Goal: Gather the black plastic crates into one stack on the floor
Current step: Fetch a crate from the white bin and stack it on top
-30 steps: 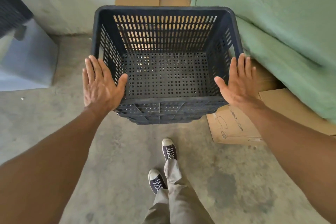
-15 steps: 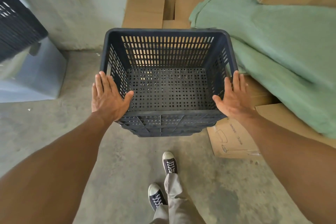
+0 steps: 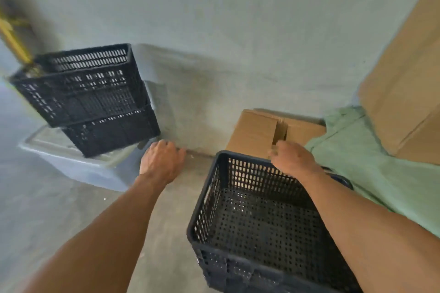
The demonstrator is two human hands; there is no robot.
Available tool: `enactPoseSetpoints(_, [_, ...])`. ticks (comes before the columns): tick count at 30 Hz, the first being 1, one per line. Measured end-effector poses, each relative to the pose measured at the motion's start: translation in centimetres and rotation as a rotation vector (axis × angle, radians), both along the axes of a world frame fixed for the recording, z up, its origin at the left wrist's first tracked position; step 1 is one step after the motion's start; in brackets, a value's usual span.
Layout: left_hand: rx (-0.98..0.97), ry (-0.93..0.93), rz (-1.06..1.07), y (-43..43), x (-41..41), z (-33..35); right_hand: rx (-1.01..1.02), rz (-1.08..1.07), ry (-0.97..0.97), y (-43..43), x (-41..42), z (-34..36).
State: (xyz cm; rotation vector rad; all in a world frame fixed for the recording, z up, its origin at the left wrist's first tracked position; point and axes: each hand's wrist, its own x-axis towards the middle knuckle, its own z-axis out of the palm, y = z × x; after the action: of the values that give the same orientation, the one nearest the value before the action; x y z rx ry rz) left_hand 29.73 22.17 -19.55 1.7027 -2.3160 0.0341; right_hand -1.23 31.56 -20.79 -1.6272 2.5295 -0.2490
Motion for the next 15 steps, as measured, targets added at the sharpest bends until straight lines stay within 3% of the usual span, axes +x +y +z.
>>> enactPoseSetpoints(8, [-0.245,-0.014,0.233,-3.8,14.8,9.6,-0.140,0.352,0.074,-15.8,16.4,8.1])
enactPoseSetpoints(11, [-0.237,0.038,0.389,-6.3,21.5,11.3,-0.164,0.458,0.080,-19.9,23.4,10.2])
enactPoseSetpoints(15, [-0.282,0.049,0.443,-10.0,30.4,12.8,-0.211,0.528,0.112,-25.1,31.8,11.9])
